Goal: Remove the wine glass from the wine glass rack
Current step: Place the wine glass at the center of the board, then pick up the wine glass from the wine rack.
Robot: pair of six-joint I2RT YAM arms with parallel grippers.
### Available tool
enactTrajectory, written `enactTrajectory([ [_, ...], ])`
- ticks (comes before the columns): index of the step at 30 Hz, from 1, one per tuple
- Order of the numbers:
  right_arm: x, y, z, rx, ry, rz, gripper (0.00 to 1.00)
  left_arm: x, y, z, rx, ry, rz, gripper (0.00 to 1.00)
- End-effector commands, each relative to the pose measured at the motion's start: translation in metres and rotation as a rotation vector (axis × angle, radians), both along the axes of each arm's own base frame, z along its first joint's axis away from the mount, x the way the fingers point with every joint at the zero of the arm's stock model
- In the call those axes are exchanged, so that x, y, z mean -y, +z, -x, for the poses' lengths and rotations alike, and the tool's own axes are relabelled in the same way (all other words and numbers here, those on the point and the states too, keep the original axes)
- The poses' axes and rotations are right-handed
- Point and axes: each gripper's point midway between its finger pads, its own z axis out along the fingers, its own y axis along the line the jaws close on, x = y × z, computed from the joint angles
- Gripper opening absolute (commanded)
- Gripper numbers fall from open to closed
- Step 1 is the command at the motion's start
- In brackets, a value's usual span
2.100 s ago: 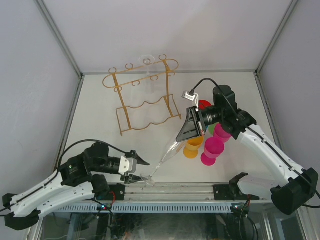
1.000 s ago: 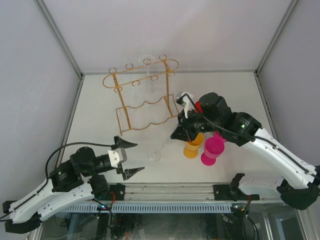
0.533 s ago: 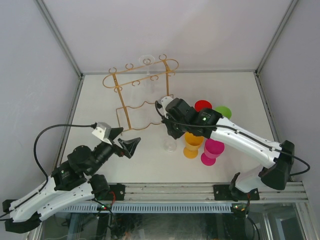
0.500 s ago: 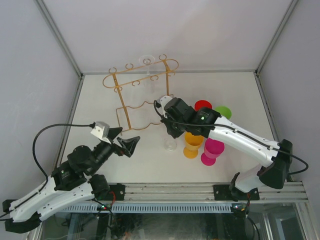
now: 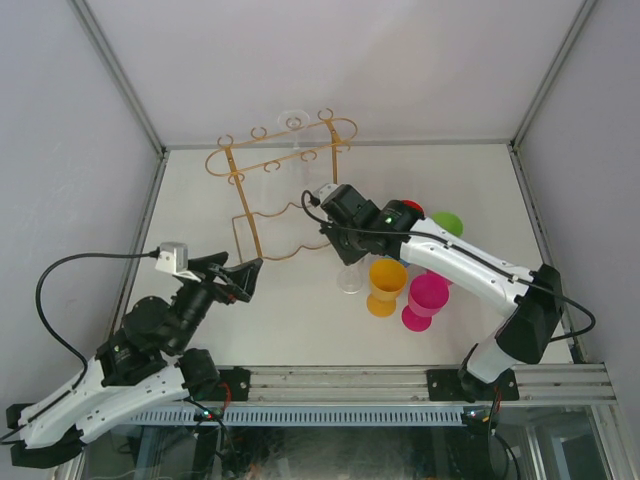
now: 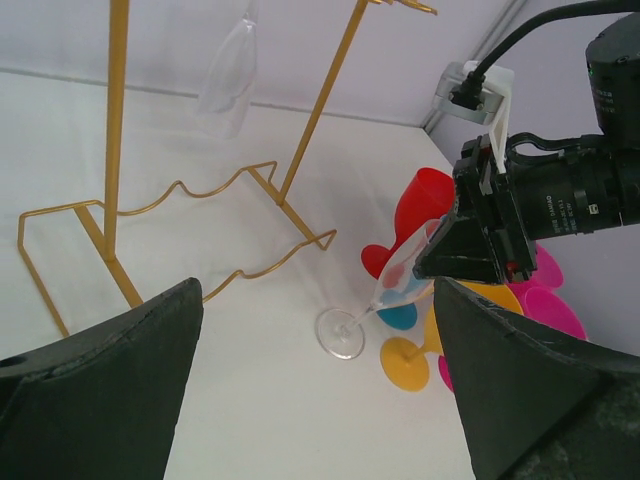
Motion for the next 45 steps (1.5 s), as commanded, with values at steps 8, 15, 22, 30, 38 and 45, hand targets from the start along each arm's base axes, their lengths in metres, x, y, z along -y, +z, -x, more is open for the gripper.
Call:
enactTrajectory([
  [8, -0.003, 0.030, -0.016, 0.029, -0.006, -0.039, 0.31, -0.009, 0.001, -0.003, 0.001, 0.052, 0.021, 1.00],
  [15, -0.008, 0.065, -0.020, 0.089, 0.003, -0.113, 0.38, -0.006, 0.000, -0.004, -0.006, 0.042, 0.009, 1.00],
  [22, -0.011, 0.142, -0.035, 0.236, -0.005, -0.347, 0.44, -0.007, 0.000, -0.005, -0.010, 0.051, 0.008, 1.00],
  [30, -0.009, 0.218, -0.087, 0.365, -0.109, -0.732, 0.50, -0.005, -0.003, -0.004, -0.030, 0.044, 0.016, 1.00],
  [38, -0.022, 0.245, -0.150, 0.328, -0.235, -0.935, 0.49, -0.002, -0.004, -0.003, -0.043, 0.033, 0.020, 1.00],
  [45, -0.047, 0.245, -0.197, 0.307, -0.285, -0.953, 0.47, 0.000, -0.004, -0.003, -0.049, 0.029, 0.007, 1.00],
])
